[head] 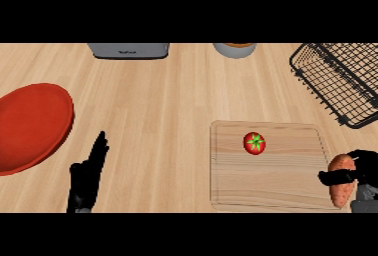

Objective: Pick the sweet potato from the cutting board and place it in the tiered basket

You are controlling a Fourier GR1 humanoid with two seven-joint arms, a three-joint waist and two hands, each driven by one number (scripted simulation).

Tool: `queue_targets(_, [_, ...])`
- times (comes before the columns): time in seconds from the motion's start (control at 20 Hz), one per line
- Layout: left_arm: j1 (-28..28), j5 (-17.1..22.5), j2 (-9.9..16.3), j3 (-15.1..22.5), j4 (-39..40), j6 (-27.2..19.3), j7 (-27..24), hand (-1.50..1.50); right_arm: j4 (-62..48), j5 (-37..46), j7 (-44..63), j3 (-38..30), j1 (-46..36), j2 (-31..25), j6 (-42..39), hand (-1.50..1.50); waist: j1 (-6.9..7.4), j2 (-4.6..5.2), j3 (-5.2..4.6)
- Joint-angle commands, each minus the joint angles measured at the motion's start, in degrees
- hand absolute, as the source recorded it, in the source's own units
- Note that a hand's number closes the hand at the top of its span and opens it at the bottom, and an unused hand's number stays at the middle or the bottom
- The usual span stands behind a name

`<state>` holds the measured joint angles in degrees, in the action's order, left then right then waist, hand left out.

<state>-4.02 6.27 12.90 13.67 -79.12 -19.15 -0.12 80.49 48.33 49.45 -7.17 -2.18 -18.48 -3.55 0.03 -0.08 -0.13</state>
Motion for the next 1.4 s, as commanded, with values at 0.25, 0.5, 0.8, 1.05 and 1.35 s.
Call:
queue_targets(0.25, [-1.71,-1.04,0.10,-0.47,-1.05,0.38,-1.06,0.00,14.20,-5.38,-0.05,-9.61,-1.65,-3.08,4.04,1.50,-0.70,-0.29,0.08])
queue_targets(0.5, [-1.57,0.72,0.23,-2.19,2.14,2.07,-1.58,0.00,28.70,-6.34,5.24,-14.93,-4.48,-7.09,3.60,1.50,-1.26,-0.38,-0.03])
queue_targets(0.8, [1.18,-0.34,-0.26,-2.46,2.28,2.28,-0.61,0.00,41.34,-1.93,14.14,-12.75,-8.22,-14.73,-8.37,1.50,-0.35,-0.06,0.02])
queue_targets(1.05, [1.24,-2.30,-1.66,-1.71,0.54,1.63,0.84,0.00,34.15,-7.77,12.72,-19.47,-16.94,-21.87,-13.41,1.50,0.20,0.07,0.08])
queue_targets(1.35, [0.42,-0.65,1.43,-4.97,-1.31,4.59,1.57,0.00,18.49,-5.94,8.00,-18.67,-25.38,-24.22,-9.00,1.50,0.84,0.24,0.10])
